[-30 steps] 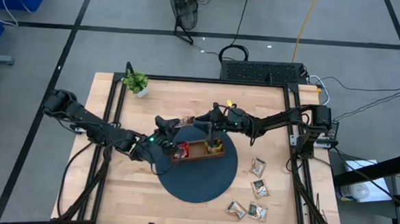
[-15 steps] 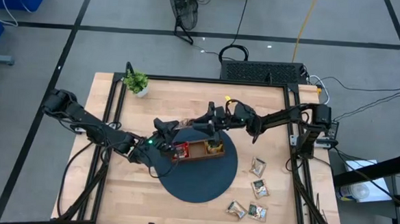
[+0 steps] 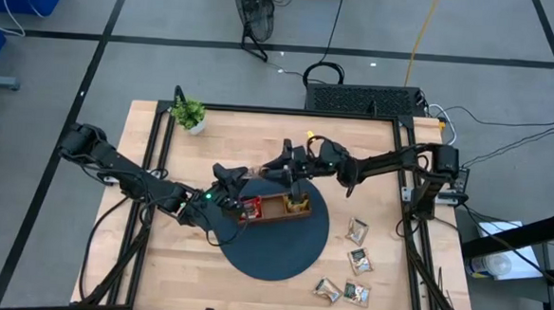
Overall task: Pick & Place Tea
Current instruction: Put the brown tea bag into the middle section of the wooden organizer
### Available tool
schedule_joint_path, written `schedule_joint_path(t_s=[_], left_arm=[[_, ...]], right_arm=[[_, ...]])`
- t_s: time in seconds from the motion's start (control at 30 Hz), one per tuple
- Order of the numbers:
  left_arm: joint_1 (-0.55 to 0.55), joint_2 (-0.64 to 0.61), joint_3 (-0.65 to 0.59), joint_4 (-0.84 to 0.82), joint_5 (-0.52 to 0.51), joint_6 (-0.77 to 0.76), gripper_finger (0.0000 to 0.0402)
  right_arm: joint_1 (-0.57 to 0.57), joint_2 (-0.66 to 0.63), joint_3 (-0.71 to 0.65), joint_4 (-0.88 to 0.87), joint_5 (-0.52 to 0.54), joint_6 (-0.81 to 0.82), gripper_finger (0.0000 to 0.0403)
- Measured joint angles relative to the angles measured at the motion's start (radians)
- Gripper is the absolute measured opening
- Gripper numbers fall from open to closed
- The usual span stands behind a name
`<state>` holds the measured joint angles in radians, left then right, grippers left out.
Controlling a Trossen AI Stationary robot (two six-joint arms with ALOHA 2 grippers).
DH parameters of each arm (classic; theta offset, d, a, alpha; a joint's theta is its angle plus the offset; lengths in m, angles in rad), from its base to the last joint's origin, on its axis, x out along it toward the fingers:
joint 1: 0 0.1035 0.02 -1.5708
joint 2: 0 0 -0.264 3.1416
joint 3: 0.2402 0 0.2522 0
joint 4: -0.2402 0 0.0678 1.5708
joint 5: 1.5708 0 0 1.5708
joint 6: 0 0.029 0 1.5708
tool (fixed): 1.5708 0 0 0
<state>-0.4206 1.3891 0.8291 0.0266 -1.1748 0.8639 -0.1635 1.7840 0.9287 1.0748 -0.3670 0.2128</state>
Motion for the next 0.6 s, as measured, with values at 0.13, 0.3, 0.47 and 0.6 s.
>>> schedule_joint_path(t_s=[0.13, 0.3, 0.47, 0.6], left_arm=[[0.000, 0.000, 0.000, 0.000, -0.004, 0.000, 0.0225], [0.000, 0.000, 0.000, 0.000, -0.005, -0.001, 0.0225], [0.000, 0.000, 0.000, 0.000, -0.005, -0.002, 0.0225], [0.000, 0.000, 0.000, 0.000, -0.005, -0.004, 0.0225]], right_arm=[[0.015, 0.000, 0.021, -0.073, 0.001, -0.044, 0.0126], [0.016, 0.000, 0.022, -0.081, 0.001, -0.044, 0.0125], [0.015, 0.000, 0.022, -0.103, 0.003, -0.042, 0.0125], [0.015, 0.000, 0.022, -0.109, 0.021, -0.043, 0.0092]])
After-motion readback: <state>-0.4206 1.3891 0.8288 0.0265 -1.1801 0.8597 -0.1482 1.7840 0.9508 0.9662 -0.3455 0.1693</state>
